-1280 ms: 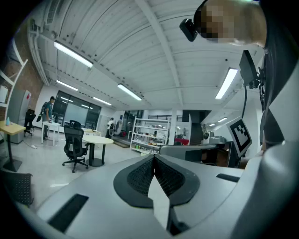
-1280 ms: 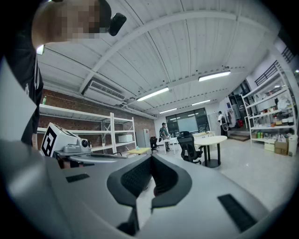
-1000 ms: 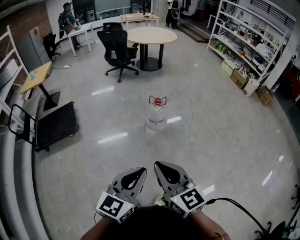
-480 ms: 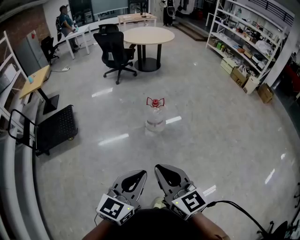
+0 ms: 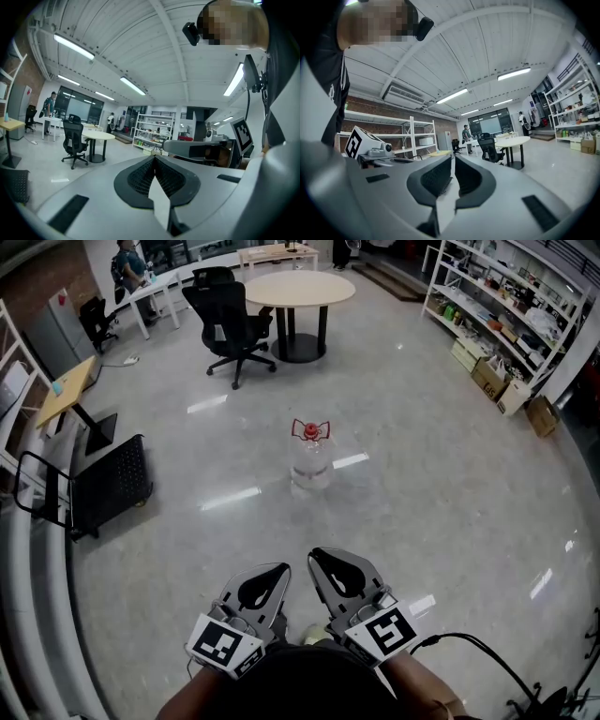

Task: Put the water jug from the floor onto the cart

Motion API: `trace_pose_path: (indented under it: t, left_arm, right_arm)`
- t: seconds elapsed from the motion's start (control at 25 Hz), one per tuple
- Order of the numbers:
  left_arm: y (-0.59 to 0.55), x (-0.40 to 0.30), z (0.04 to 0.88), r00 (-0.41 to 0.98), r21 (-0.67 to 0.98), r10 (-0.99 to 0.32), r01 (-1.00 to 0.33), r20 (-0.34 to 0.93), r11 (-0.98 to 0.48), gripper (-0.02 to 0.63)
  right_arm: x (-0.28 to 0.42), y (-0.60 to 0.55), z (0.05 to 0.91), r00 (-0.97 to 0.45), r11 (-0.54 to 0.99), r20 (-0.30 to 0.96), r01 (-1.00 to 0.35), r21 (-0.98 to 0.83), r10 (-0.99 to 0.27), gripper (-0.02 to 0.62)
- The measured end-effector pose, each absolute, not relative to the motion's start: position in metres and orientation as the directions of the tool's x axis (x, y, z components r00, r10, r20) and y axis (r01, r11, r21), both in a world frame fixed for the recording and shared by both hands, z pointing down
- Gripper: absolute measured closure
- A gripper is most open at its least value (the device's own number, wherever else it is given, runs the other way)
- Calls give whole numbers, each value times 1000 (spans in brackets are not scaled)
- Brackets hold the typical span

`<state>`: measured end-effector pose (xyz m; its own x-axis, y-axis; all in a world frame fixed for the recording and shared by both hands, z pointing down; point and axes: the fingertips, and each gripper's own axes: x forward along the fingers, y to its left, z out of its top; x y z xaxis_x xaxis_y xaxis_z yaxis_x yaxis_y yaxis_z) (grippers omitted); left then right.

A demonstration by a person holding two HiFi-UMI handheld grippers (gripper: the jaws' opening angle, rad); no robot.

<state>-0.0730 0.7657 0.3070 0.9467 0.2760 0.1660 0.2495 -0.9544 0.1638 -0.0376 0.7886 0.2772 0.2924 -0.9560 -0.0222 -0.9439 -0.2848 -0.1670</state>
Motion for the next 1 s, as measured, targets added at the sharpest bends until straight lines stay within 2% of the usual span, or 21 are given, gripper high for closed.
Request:
trace_pose_path:
  t: [0.32, 0.52, 0.72, 1.0]
  left_arm:
    - [695, 27, 324, 928, 176, 339, 312, 155, -934, 601]
    - [616, 113, 318, 903, 170, 412, 390, 121, -905, 601]
    - [553, 187, 325, 875, 163, 448, 423, 181, -892, 601]
    - [518, 287, 344, 854, 208, 493, 458, 165, -864, 601]
  right_arm:
    - [55, 719, 300, 358, -355, 15, -918, -178, -934, 591]
    - [137, 642, 312, 433, -442, 90, -874, -200, -897, 591]
    - [210, 586, 319, 500, -514, 120, -833, -205, -858, 591]
    - [321, 546, 352, 539, -560, 151, -801, -211, -829, 589]
